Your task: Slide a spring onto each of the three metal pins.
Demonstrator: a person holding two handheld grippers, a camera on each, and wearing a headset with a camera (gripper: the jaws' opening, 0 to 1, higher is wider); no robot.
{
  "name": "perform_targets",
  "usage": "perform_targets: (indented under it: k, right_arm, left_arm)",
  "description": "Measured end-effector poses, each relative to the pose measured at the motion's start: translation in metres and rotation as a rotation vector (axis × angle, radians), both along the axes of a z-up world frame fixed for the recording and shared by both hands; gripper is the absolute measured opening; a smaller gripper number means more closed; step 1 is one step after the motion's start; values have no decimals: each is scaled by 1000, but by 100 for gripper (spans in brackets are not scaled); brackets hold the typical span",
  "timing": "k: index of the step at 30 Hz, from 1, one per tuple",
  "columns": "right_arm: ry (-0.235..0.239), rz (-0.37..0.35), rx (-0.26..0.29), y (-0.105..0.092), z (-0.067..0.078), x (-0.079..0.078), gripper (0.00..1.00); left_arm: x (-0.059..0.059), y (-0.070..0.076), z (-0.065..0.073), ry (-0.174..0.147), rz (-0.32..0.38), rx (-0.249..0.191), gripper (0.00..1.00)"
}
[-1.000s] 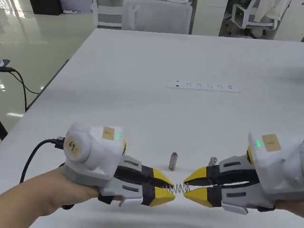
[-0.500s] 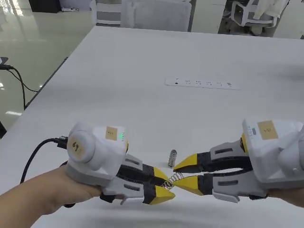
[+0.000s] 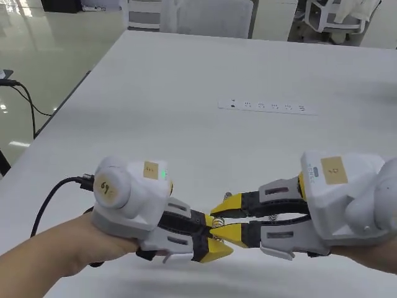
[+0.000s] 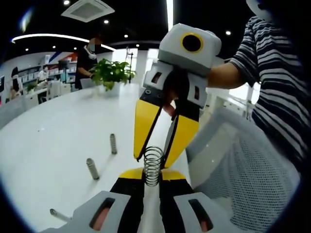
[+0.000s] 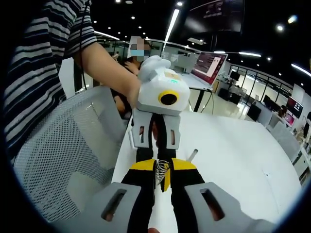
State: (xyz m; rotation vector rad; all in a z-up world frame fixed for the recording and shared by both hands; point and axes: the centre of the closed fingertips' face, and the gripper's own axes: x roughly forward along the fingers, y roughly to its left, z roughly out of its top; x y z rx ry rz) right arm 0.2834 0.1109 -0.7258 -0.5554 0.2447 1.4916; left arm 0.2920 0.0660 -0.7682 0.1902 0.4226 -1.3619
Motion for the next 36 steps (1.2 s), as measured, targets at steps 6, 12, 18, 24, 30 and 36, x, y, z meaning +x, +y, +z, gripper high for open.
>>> perform_targets:
  k: [6,12,18,24,30,36]
  right_arm:
    - [-10,9,-2,2,1,1,8]
    - [-17,6,-7,-1,0,1,8]
    - [-17,-7,-6,-4,-2,3,8]
    - [-16,-15,-1,-4,-2,4,8]
    - [-8,-27,0,-7,-11,7,8]
    - [11,-46,8,-10,-21,10,8]
  left_arm:
    - [1,2,1,15,18,-5,3]
    - [2,2,3,38,40,-27,5]
    - [2,4,5,45,54,-35,11]
    - [4,12,7,51,86,-42,15]
    - [4,25,8,62,118,-41,15]
    - [7,43,11,69,166,-50,16]
